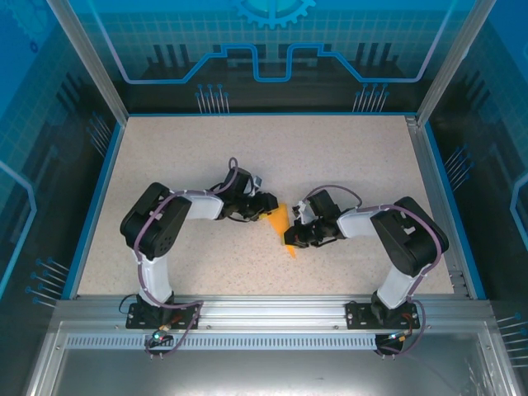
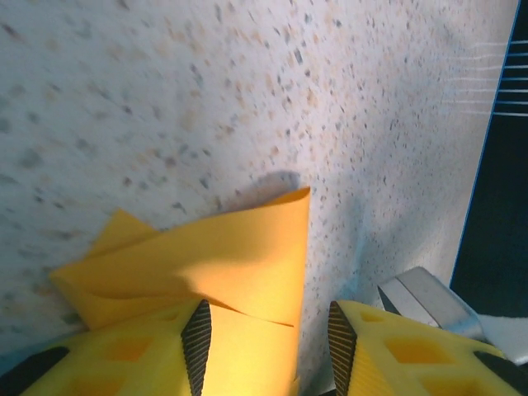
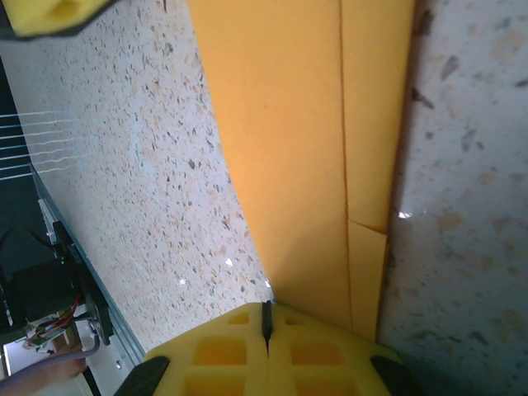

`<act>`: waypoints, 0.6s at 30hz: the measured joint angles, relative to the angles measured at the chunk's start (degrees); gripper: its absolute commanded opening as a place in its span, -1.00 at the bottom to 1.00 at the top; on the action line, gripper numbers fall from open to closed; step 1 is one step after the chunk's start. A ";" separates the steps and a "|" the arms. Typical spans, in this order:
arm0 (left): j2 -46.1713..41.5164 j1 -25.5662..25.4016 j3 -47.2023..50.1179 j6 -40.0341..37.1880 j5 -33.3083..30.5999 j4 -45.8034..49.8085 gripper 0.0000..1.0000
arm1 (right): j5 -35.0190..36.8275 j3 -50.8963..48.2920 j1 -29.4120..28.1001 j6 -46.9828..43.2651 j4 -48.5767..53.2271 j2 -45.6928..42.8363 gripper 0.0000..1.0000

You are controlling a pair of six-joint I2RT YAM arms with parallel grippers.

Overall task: Fold a paper plane with a square sheet of paper (pick it up from the middle)
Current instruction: Fold the wing for the fifth time at the center of the table.

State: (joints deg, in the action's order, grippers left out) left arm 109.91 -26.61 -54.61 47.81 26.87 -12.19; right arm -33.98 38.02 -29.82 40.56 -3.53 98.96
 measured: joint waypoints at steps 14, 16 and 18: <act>0.44 4.85 -1.73 -3.50 0.87 3.50 -0.11 | 0.15 1.11 -0.02 -1.01 2.10 0.13 -1.00; 0.42 6.32 -2.45 -4.59 0.46 5.09 -0.11 | 0.00 1.33 0.00 -1.01 2.32 0.28 -1.00; -0.02 7.61 -3.02 -5.55 -0.33 6.91 -0.11 | -0.15 1.66 0.00 -1.03 2.71 0.46 -1.00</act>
State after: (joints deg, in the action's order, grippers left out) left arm 109.89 -19.00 -57.63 42.26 26.55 -5.28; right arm -34.13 39.68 -29.82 39.53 -0.82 99.42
